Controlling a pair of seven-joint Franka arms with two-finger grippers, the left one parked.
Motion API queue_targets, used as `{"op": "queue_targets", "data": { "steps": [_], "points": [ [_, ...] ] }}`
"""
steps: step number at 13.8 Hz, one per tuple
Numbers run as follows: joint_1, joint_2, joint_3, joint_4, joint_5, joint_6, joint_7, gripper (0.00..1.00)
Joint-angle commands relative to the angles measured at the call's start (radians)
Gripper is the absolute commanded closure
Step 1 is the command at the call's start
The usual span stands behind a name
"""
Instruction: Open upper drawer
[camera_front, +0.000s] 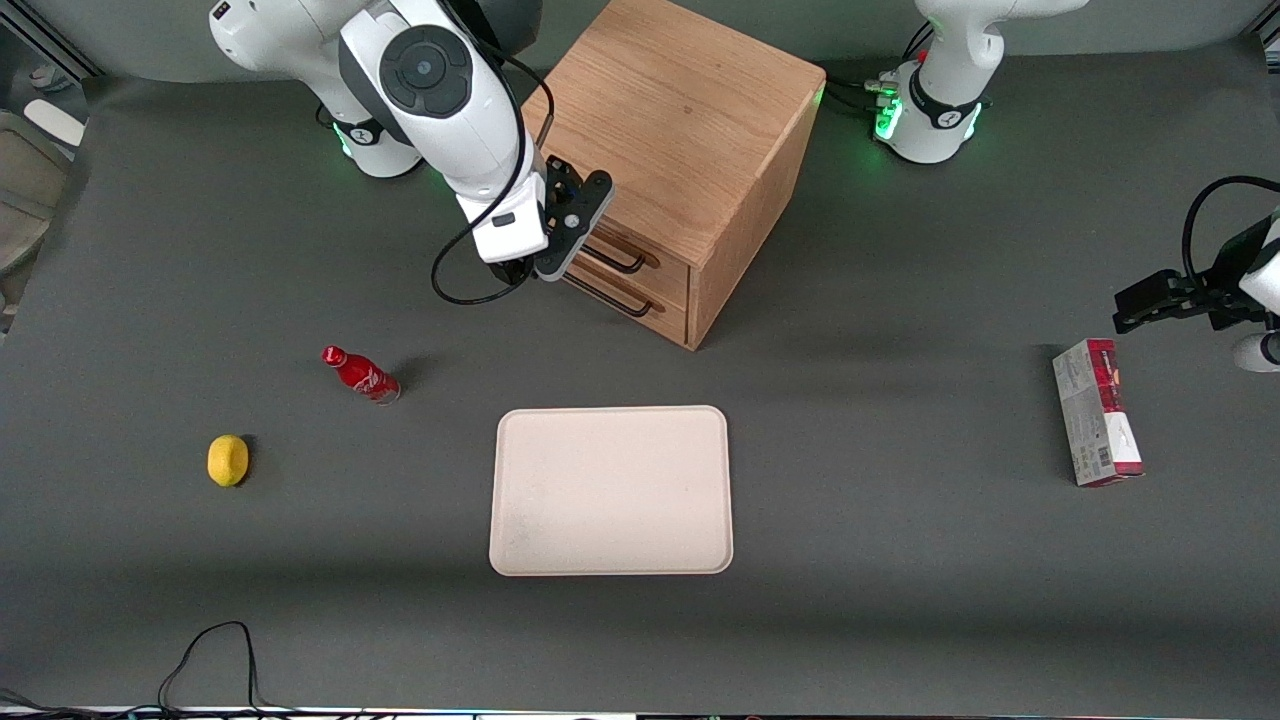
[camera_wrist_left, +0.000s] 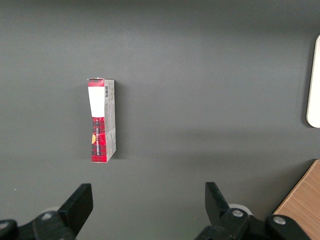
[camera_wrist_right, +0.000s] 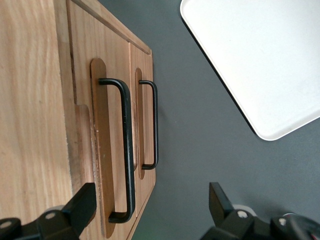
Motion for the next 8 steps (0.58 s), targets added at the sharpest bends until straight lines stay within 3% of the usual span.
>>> {"op": "queue_targets", "data": {
  "steps": [1, 8],
  "points": [
    [0.013, -0.016, -0.015, -0.057, 0.033, 0.056, -0.034, 0.0],
    [0.031, 0.006, -0.014, -0.117, 0.033, 0.147, -0.034, 0.0]
  ]
}}
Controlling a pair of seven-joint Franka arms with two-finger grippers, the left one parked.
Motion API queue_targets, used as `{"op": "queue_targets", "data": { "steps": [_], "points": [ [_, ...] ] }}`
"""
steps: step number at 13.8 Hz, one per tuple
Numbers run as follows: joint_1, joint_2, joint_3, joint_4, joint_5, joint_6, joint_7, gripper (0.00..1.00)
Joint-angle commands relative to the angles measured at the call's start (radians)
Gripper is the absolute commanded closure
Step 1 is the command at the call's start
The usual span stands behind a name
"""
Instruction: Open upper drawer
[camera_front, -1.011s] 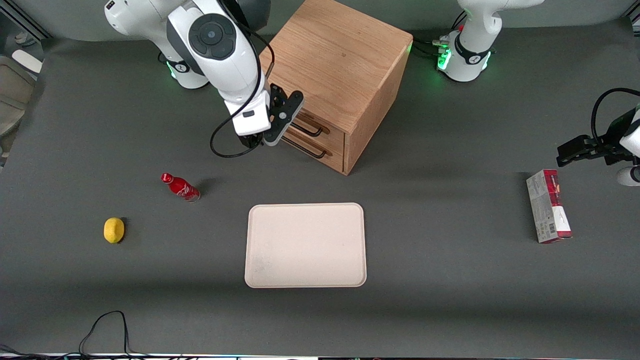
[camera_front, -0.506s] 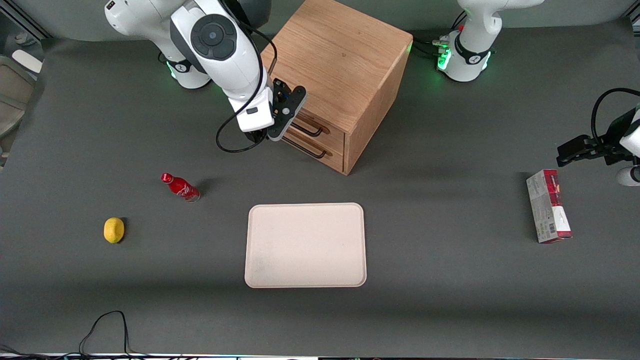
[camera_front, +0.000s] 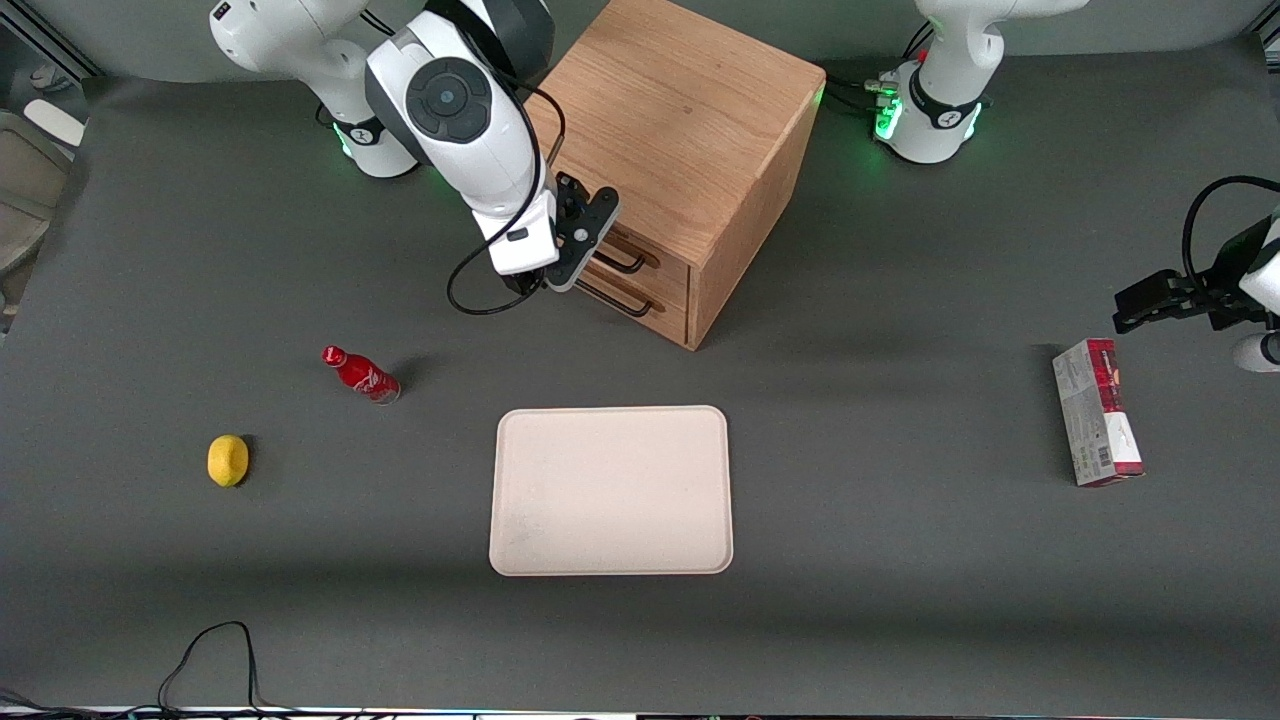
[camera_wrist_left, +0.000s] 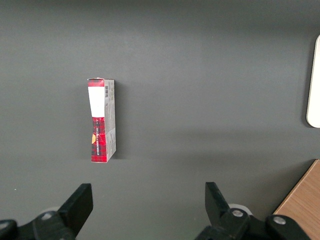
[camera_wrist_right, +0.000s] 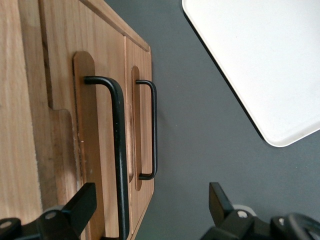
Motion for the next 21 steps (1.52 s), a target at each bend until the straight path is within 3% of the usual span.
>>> {"op": "queue_targets", "data": {
  "steps": [1, 21],
  "points": [
    [0.012, 0.008, -0.014, -0.026, 0.032, 0.05, -0.03, 0.0],
    [0.009, 0.089, -0.021, -0.034, 0.023, 0.14, -0.042, 0.0]
  ]
}}
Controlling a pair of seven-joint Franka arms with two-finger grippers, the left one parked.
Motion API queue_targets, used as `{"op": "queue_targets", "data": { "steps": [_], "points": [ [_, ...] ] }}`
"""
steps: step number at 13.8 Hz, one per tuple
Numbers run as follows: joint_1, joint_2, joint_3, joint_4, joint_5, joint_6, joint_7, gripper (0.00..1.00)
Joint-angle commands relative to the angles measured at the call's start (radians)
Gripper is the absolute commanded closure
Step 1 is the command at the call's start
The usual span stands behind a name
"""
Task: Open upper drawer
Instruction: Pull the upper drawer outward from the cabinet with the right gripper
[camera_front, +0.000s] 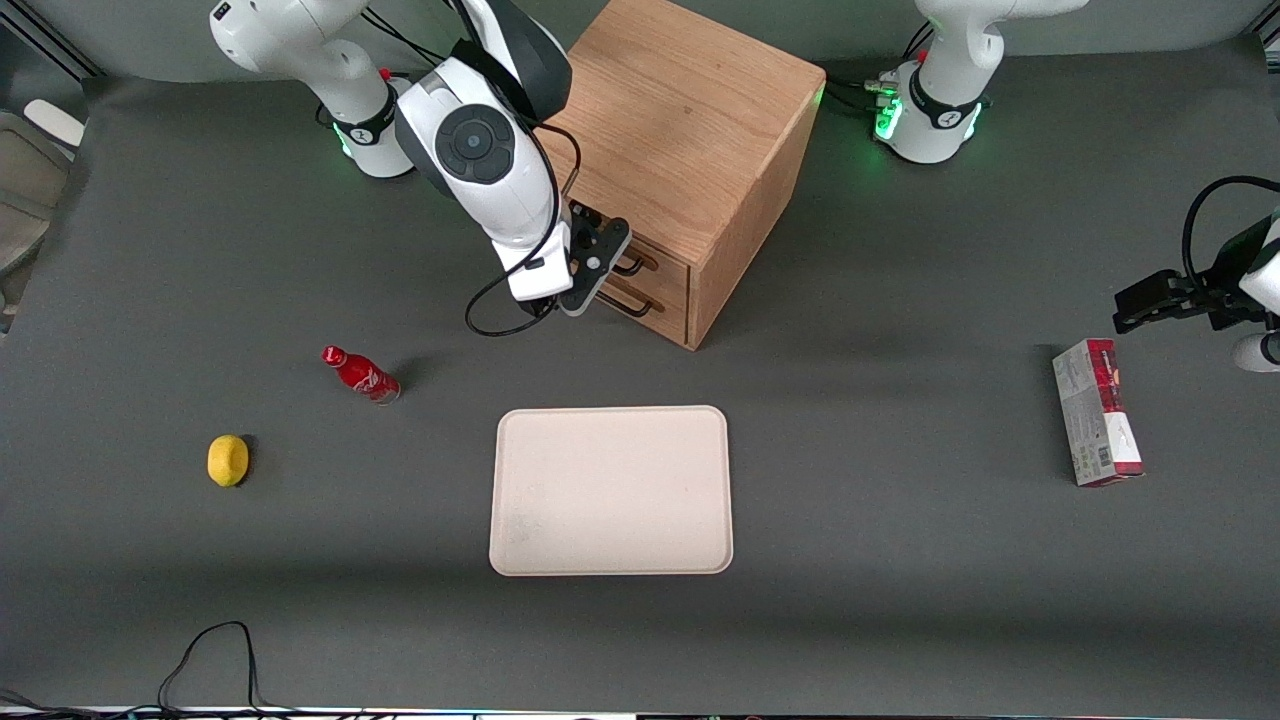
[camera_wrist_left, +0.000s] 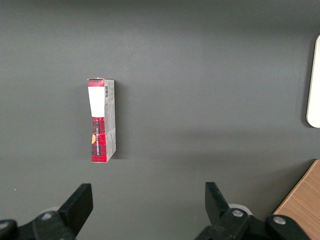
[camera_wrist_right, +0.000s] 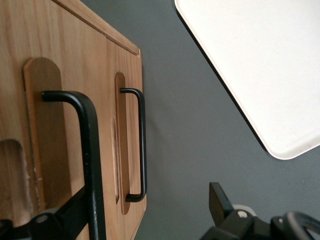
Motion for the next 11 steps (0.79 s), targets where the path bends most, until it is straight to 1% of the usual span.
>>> {"op": "queue_targets", "data": {
  "steps": [1, 8, 11],
  "points": [
    [0.008, 0.029, -0.017, -0.003, 0.019, 0.039, -0.034, 0.0],
    [-0.003, 0.032, -0.022, 0.0, 0.014, 0.043, -0.035, 0.0],
    [-0.008, 0.033, -0.052, 0.011, 0.014, 0.047, -0.045, 0.0]
  ]
}}
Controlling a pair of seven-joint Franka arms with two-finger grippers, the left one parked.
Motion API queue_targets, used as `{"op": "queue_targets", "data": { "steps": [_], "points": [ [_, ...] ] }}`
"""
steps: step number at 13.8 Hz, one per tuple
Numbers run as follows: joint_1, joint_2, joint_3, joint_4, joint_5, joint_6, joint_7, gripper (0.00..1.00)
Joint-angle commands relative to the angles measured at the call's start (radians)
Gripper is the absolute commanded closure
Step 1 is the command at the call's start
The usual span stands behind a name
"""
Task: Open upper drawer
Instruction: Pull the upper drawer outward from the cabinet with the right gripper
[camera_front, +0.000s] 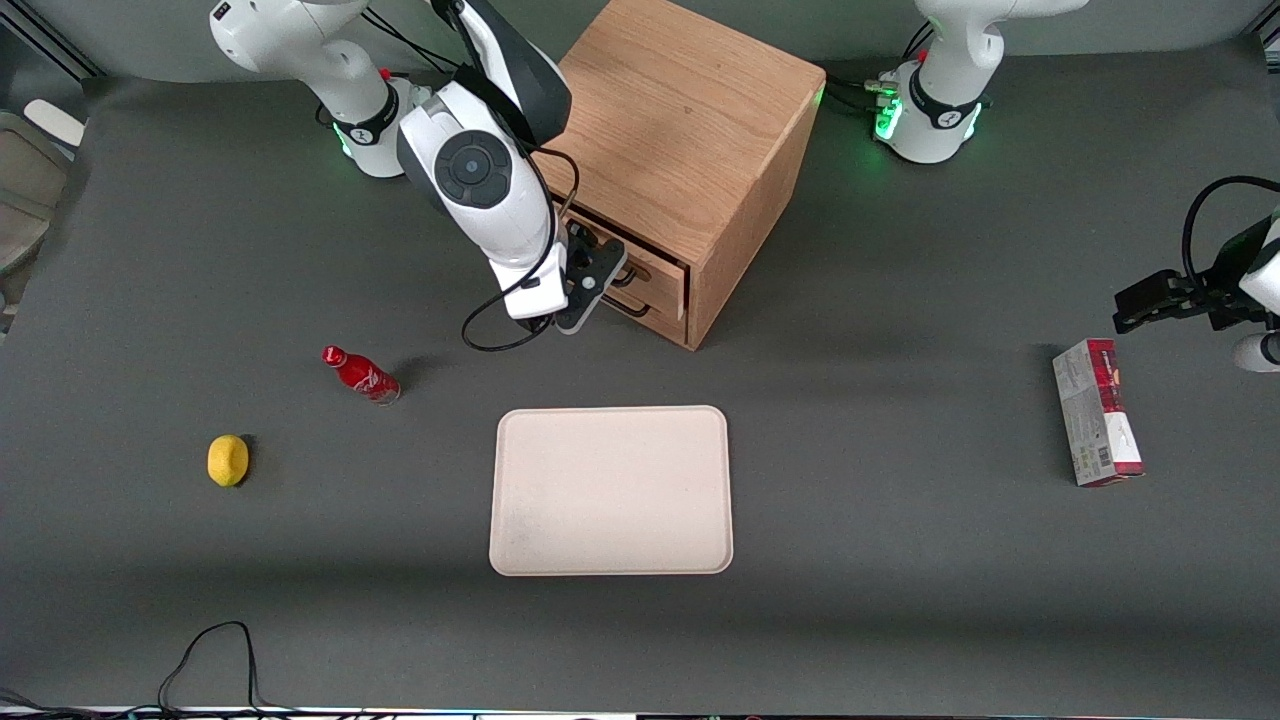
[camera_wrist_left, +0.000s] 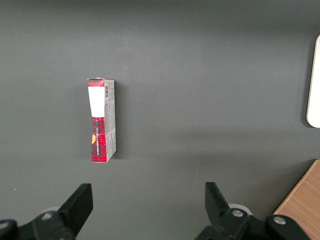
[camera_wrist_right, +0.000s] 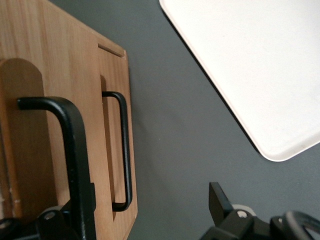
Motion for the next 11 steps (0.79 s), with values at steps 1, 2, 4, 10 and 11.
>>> {"op": "queue_targets", "data": {
  "steps": [1, 2, 4, 10, 11],
  "points": [
    [-0.011, 0.007, -0.023, 0.016, 0.014, 0.007, -0.053, 0.0],
    [-0.024, 0.015, -0.026, 0.024, 0.014, 0.007, -0.075, 0.0],
    [-0.041, 0.022, -0.028, 0.042, 0.014, 0.002, -0.105, 0.0],
    [-0.1, 0.073, -0.028, 0.114, 0.016, -0.005, -0.164, 0.0],
    [-0.115, 0.087, -0.028, 0.131, 0.014, -0.008, -0.165, 0.0]
  ]
}}
